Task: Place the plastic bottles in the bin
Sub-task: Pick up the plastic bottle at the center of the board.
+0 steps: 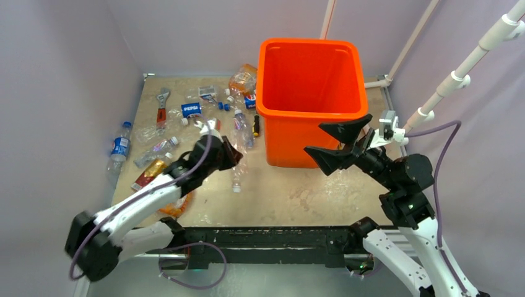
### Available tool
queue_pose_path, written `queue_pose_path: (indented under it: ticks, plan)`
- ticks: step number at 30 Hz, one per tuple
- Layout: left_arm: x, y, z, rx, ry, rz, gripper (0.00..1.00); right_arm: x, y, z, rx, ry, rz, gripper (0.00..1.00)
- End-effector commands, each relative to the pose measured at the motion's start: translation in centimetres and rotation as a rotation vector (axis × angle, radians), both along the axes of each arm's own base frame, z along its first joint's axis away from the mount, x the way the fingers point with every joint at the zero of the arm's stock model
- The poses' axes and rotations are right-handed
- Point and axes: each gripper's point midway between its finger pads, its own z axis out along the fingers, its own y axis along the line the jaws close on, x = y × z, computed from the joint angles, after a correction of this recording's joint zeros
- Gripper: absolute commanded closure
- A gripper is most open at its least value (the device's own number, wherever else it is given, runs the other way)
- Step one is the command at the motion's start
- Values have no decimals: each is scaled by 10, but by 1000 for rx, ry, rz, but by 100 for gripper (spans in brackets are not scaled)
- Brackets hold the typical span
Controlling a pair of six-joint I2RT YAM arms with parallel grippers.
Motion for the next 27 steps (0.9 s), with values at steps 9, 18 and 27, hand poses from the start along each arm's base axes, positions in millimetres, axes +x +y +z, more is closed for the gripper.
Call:
queue_pose_path:
  ticks: [9, 18, 27]
  plan:
    - [-39, 88, 287, -476, -732, 238, 100, -12, 40, 52, 144, -95, 298, 10]
    - [-70, 94, 408, -1021, -1040, 192, 100, -14, 122, 83, 161, -128, 316, 9]
    - [-79, 92, 424, -1270, -1050, 137, 100, -15, 129, 92, 388, -156, 313, 3]
